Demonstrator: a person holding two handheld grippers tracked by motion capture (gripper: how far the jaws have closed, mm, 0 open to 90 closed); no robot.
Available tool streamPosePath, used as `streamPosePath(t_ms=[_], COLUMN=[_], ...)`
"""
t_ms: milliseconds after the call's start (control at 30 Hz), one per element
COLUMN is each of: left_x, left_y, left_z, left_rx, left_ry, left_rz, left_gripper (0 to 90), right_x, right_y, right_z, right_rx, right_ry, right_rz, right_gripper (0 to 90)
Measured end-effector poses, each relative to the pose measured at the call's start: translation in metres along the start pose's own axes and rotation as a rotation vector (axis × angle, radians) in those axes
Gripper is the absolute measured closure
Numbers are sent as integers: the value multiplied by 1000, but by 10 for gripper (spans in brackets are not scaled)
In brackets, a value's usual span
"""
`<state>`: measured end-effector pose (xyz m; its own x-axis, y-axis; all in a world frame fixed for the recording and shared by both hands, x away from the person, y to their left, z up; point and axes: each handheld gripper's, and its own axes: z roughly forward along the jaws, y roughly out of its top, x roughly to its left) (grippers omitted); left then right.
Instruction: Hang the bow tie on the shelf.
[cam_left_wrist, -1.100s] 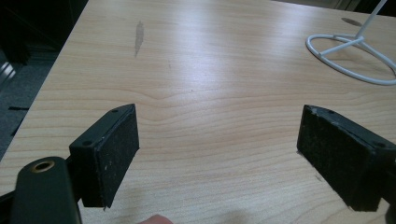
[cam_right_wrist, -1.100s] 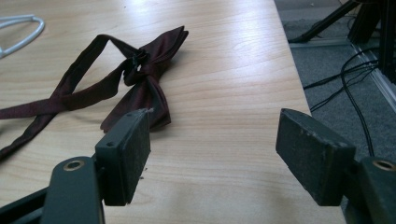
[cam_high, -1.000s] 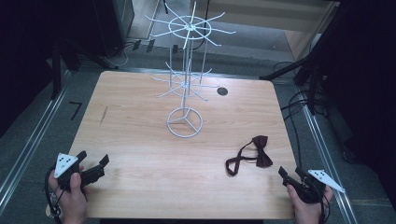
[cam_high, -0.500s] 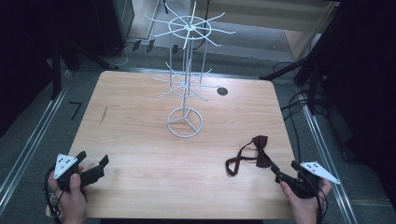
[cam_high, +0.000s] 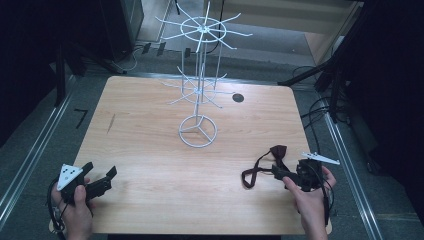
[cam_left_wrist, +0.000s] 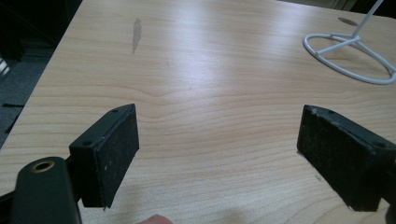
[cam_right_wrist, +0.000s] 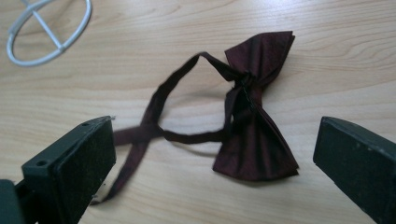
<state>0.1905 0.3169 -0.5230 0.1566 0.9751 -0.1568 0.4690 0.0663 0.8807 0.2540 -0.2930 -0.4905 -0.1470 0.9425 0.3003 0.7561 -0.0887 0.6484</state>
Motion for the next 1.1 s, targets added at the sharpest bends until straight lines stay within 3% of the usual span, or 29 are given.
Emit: streamPosePath(t_ms=[133, 233, 333, 400, 500, 600, 1100], left_x=[0, 0, 0, 0, 0, 0, 1], left_y=[0, 0, 0, 0, 0, 1, 1], left_z=[0, 0, 0, 1, 1, 2, 2], left_rx=[4, 5, 9, 11, 16, 21, 33], left_ry=[-4, -7, -11, -13, -14, -15, -22], left_rz=[1, 1, -2, -1, -1, -1, -5], left_gripper=[135, 135, 135, 135, 136, 137, 137], right_x=[12, 18, 23, 23, 22, 20, 27], right_y=[11, 16, 23, 25, 24, 22, 12], right_z=[8, 14, 31, 37, 47, 53, 66], right_rx=[20, 44, 89, 108, 133, 147, 179], right_ry=[27, 13, -65, -88, -103, -83, -111], right_rz=[-2, -5, 13, 17, 36, 45, 36], right_gripper=[0, 0, 0, 0, 0, 0, 0])
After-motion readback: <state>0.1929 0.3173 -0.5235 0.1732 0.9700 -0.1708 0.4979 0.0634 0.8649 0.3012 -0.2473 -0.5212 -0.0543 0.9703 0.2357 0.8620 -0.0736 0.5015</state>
